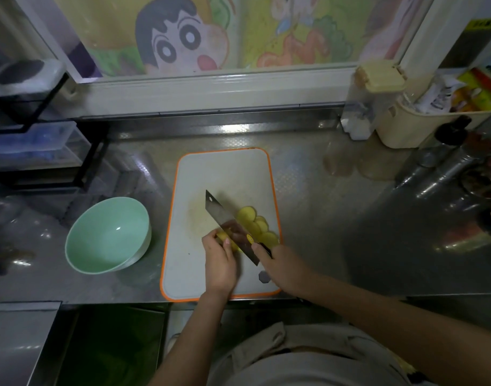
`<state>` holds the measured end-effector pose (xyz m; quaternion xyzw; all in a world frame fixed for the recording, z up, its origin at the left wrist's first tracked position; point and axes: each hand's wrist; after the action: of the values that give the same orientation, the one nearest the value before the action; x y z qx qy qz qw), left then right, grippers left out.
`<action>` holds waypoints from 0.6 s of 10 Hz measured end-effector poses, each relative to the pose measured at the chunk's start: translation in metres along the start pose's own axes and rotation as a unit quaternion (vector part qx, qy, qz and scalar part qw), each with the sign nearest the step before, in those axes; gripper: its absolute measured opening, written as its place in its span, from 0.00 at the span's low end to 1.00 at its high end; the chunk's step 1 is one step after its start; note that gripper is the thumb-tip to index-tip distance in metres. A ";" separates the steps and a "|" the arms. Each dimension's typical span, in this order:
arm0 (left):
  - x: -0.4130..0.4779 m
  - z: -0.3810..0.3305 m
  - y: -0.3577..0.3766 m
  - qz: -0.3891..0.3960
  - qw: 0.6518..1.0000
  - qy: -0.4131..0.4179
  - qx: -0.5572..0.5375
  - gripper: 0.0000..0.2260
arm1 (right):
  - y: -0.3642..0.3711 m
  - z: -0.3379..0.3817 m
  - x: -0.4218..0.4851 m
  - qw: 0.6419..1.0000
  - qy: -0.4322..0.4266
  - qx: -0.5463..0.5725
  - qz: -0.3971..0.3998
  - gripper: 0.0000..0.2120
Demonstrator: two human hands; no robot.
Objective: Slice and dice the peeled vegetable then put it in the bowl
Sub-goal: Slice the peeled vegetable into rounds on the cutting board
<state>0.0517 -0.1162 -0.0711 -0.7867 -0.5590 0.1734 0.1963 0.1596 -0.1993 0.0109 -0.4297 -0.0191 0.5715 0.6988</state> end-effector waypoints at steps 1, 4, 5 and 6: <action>-0.001 -0.001 0.001 0.003 1.000 -0.007 0.003 0.13 | 0.001 -0.001 -0.002 1.000 0.002 -0.014 -0.002 0.21; 0.000 -0.002 0.000 0.020 0.999 0.000 0.033 0.11 | -0.006 0.005 -0.005 0.998 0.044 0.003 0.040 0.21; 0.000 -0.005 -0.001 0.025 0.999 0.002 0.038 0.10 | -0.010 0.011 -0.003 0.996 0.045 -0.035 0.068 0.19; 0.001 -0.005 -0.002 0.030 0.998 0.010 0.046 0.08 | -0.013 0.010 -0.004 0.994 0.065 0.065 0.057 0.20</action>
<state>0.0533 -0.1150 -0.0655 -0.7953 -0.5243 0.1967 0.2323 0.1631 -0.1971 0.0269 -0.4199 0.0875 0.5812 0.6915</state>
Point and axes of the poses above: each hand's wrist, its own x-axis towards the middle knuckle, its own y-axis out of the palm, z = x × y, and after that the axes turned 2 degrees about x, right-handed
